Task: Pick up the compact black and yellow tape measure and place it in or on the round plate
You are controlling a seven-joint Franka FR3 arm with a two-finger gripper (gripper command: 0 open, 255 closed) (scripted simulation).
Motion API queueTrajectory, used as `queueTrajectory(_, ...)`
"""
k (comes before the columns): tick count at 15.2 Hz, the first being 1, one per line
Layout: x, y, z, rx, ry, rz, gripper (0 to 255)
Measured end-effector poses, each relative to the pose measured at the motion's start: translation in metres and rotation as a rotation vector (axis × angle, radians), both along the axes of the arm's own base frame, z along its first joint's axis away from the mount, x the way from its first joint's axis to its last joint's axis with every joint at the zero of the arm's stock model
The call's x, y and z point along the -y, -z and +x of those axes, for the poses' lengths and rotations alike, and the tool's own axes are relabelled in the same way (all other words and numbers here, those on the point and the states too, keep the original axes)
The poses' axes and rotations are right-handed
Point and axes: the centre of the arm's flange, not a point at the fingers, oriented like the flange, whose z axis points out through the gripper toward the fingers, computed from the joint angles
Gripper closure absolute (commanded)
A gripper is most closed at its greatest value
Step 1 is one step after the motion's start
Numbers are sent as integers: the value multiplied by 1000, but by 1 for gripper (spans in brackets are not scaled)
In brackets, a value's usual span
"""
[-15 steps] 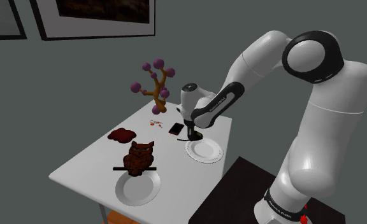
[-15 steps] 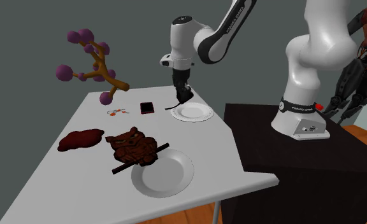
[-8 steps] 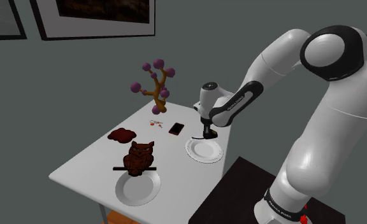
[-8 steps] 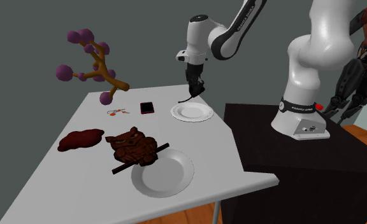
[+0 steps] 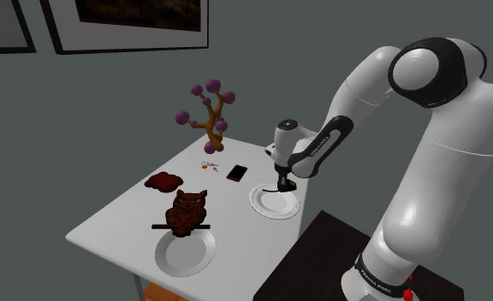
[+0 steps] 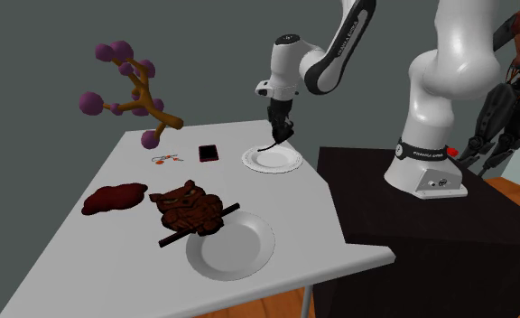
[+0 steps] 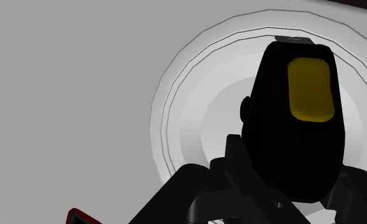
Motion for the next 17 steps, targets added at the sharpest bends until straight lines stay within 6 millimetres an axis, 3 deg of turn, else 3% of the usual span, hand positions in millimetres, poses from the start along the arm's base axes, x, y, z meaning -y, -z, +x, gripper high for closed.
queueTrajectory(9,-1,49,0,-1,2,0,255)
queueTrajectory(16,0,54,0,0,2,0,255)
queueTrajectory(17,0,54,0,0,1,0,0)
